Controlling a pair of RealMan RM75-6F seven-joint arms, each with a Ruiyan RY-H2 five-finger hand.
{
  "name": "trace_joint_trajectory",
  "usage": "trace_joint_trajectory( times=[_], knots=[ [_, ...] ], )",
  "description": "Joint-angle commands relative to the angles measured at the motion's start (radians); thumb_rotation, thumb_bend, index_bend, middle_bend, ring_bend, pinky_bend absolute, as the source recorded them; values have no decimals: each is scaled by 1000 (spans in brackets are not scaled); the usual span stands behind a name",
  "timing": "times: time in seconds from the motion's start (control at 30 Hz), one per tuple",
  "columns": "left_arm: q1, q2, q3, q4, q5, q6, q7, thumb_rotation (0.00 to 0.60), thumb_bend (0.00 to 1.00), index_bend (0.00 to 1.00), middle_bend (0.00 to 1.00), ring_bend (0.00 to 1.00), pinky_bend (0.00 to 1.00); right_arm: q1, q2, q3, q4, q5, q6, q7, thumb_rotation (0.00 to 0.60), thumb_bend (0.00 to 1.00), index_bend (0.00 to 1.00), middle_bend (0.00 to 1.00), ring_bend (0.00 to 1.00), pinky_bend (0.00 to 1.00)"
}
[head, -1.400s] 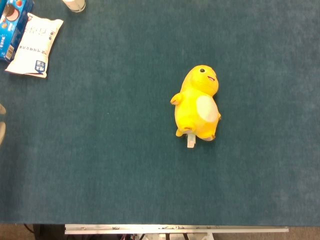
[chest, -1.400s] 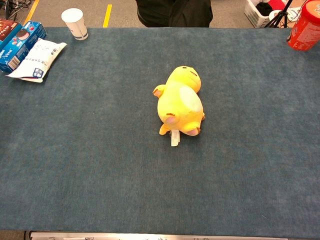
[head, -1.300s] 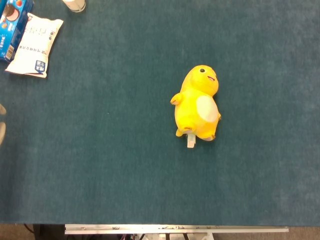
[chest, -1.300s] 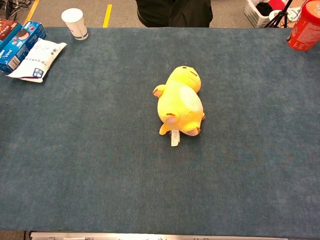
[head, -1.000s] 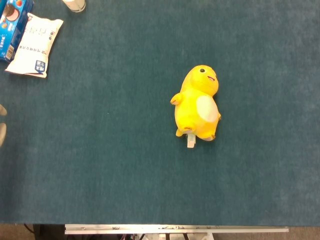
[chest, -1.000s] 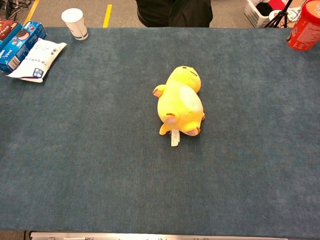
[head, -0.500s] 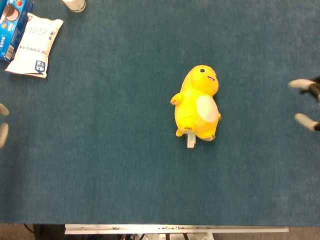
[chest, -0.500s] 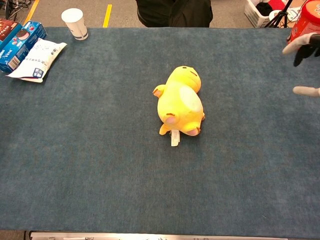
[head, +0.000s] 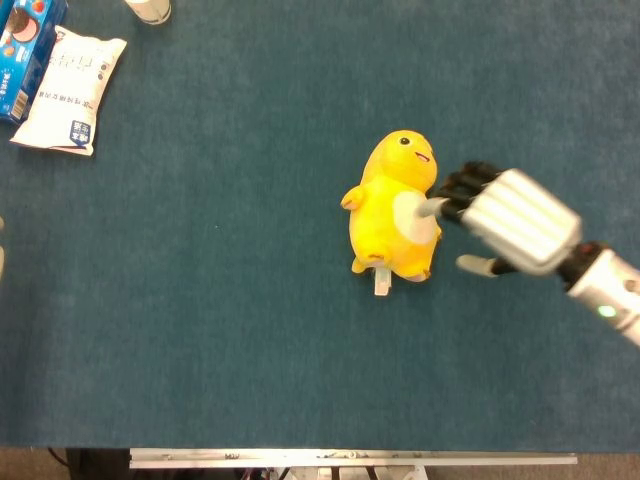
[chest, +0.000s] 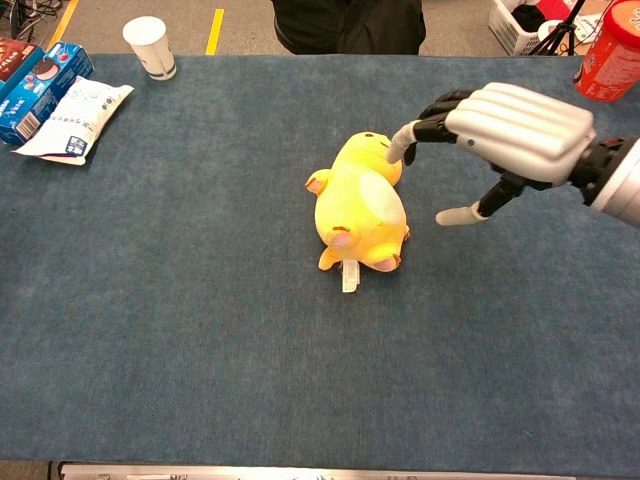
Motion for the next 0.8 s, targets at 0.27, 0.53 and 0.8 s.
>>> trace_joint_trajectory(
  times=[0.27,0.53,0.8],
  knots=[
    [1,3,-4,4,-2,1,-9,600,389,445,430,322,415,85,-145,13,70,5,-51,-161,600,113,328,312,101,0],
    [2,2,-6,16,-6,1,-17,600,389,445,430,322,415,112,-237,2,137,13,-48,-260,600,113,368,304,97,0],
    [8,4,-8,25,-11,8,-28,600,389,445,430,322,415,137,-308,-16,215,13,-43,-297,600,114,391,304,97,0]
  ],
)
